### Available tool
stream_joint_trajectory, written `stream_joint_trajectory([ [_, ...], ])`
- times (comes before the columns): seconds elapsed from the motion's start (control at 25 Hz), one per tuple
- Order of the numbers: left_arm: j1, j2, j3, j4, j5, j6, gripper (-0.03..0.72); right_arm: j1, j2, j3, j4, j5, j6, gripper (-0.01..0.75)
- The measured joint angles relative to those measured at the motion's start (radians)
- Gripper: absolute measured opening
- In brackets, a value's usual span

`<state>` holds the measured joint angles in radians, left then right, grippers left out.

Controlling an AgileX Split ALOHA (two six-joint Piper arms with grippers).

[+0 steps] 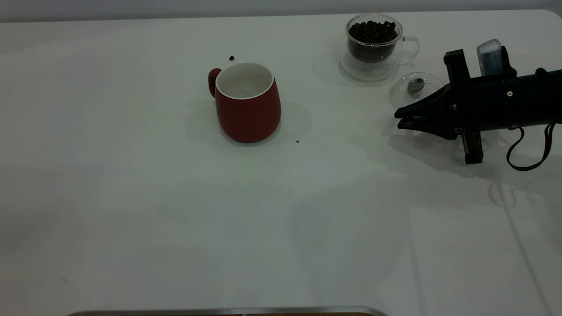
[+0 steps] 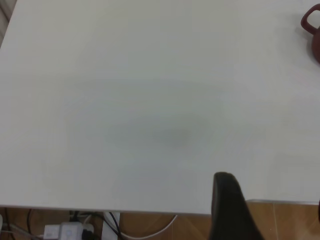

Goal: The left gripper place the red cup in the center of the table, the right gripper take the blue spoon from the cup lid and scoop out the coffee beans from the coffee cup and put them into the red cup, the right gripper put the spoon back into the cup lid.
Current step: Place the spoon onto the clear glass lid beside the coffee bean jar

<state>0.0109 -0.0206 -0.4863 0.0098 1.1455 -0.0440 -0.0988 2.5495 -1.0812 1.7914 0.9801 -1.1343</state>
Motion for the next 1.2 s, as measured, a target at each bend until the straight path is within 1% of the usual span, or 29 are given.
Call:
stream_joint_trajectory([
  [0.84, 0.000, 0.000, 0.000, 0.000, 0.000, 0.000, 0.482, 0.000, 0.019, 0.000, 0.003, 0.001, -0.003, 0.118],
  [1.0, 0.000, 0.000, 0.000, 0.000, 0.000, 0.002, 0.482, 0.000, 0.019, 0.000, 0.003, 0.001, -0.003, 0.137],
  [1.2, 0.000, 0.000, 0.000, 0.000, 0.000, 0.001, 0.482, 0.000, 0.019, 0.000, 0.003, 0.001, -0.003, 0.187],
])
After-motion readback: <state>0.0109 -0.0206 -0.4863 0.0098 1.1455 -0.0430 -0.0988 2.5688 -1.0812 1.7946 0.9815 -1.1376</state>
